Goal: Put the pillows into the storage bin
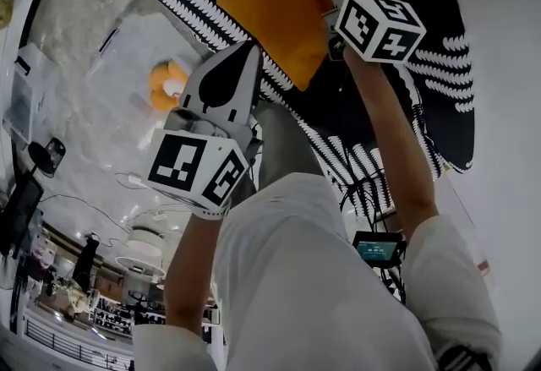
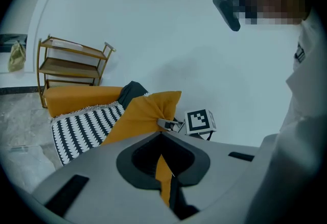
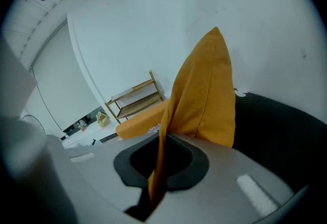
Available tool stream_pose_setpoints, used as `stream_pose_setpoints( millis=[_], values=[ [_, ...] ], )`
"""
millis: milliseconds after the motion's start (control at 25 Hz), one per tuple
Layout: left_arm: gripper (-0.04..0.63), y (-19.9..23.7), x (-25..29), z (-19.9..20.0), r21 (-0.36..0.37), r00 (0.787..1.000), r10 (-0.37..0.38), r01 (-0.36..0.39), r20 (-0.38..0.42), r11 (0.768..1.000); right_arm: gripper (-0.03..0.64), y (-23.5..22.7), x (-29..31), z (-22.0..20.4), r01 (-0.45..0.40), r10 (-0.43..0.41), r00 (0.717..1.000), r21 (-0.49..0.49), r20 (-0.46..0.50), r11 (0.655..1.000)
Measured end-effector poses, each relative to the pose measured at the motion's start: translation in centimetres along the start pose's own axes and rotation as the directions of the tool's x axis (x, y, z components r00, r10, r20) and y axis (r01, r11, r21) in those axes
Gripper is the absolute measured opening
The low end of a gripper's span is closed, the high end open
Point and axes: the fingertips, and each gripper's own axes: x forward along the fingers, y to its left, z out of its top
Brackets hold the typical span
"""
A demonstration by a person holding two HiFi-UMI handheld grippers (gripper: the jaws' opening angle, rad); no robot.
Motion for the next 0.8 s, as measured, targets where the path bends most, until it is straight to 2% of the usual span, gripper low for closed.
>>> stream_pose_setpoints(
  millis=[200, 400, 600, 800],
  values=[
    [0.008, 1.6, -3.0, -0.1, -0.03, 0.999, 0.026, -0.025, 0.03, 0.999, 0.017, 4.1, -0.4, 1.2, -0.04, 0.04, 0.999, 0.019, 0.016, 0.999],
    [0.008, 0.4, -4.9, 1.4, -0.049, 0.996, 0.06, -0.057, 0.07, 0.997, 0.017, 5.6, -2.2, 4.6, -0.07, 0.07, 0.997, -0.009, 0.027, 0.998],
    [0.008, 0.3, -7.8, -0.7, -0.057, 0.991, 0.088, -0.083, 0.102, 0.995, 0.017, 8.6, -4.3, 3.0, -0.131, 0.132, 0.991, -0.061, 0.009, 0.989],
    [0.008, 1.3, -10.7, -1.0, -0.078, 0.983, 0.118, -0.108, 0.14, 0.991, 0.017, 13.4, -4.8, 2.0, -0.206, 0.205, 0.978, -0.111, -0.027, 0.972]
  ],
)
